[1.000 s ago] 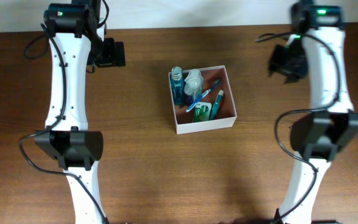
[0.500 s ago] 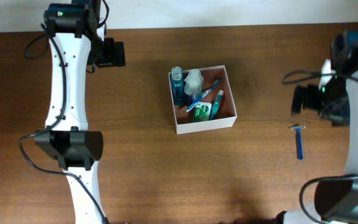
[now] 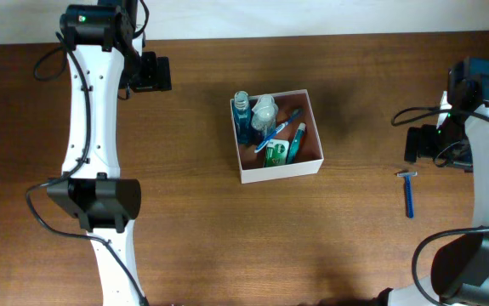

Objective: Pack container
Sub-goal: 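Open the right gripper and move it toward the blue razor, then lower the right gripper over the blue razor handle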

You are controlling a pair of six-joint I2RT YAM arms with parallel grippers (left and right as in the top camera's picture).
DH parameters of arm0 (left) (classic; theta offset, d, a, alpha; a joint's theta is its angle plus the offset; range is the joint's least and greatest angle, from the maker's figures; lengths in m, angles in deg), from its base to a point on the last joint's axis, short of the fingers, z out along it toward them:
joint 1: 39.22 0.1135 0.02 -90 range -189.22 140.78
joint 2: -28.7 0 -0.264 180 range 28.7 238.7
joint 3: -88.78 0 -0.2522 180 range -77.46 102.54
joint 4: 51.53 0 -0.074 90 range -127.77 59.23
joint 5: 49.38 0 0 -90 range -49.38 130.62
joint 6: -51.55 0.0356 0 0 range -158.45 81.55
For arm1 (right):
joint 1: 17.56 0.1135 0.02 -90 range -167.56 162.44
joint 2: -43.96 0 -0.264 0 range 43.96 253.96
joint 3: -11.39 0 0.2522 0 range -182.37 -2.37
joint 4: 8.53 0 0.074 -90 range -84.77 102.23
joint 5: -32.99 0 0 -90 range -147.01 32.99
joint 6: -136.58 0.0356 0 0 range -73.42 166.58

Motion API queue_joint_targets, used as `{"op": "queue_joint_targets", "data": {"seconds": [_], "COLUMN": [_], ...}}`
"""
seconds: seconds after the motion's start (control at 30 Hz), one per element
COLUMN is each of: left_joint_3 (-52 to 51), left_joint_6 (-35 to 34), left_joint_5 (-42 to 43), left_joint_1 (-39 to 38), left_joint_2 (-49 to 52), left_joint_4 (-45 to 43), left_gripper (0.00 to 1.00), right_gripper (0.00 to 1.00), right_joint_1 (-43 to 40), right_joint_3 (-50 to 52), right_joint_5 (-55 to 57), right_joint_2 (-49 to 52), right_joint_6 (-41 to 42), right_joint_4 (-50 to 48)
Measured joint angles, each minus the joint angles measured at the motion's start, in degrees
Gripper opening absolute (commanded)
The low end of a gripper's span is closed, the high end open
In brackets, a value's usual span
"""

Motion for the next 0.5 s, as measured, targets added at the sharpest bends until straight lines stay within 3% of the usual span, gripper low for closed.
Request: {"op": "queue_joint_targets", "data": {"seconds": [0.17, 0.27, 0.5], "left_joint_3": [0.0, 0.0, 0.0], "left_joint_6": [0.0, 0.0, 0.0], "left_joint_5": [0.0, 0.0, 0.0], "left_joint_1": [0.0, 0.0, 0.0], "left_joint_2": [0.0, 0.0, 0.0], "left_joint_4": [0.0, 0.0, 0.0], "left_gripper": [0.99, 0.99, 0.99], "right_gripper": [0.93, 0.98, 0.98], "right_joint_1": [0.0, 0.0, 0.0], "right_joint_3": [1.4, 4.7, 13.7], "right_joint_5": [-4.9, -7.9, -9.6], "right_joint_2": [0.0, 0.0, 0.0], "right_joint_6": [-7.8, -11.9, -15.5], "right_joint_4": [-0.4, -3.2, -12.6]}}
